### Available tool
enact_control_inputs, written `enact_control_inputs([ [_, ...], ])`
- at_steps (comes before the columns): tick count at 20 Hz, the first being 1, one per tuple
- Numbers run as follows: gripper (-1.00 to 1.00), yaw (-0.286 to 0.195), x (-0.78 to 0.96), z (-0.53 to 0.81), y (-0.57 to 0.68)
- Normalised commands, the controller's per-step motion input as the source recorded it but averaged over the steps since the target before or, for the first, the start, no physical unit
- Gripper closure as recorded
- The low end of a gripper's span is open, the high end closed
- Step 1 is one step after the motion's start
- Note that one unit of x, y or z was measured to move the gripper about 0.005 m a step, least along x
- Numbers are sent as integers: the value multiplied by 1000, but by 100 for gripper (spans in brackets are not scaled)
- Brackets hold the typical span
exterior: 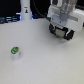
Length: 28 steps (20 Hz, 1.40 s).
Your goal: Open the kcup holder, insert the kcup into the holder, and close the kcup holder
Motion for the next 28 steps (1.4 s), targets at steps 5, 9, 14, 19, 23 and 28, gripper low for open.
enact_control_inputs([
  [5, 100, -44, 984, 236, -286],
  [9, 100, -34, 750, 180, -244],
  [14, 100, 40, 422, 101, -212],
  [19, 100, 5, 647, 140, -304],
  [23, 100, -44, 966, 247, -314],
  [28, 100, -44, 954, 222, -325],
])
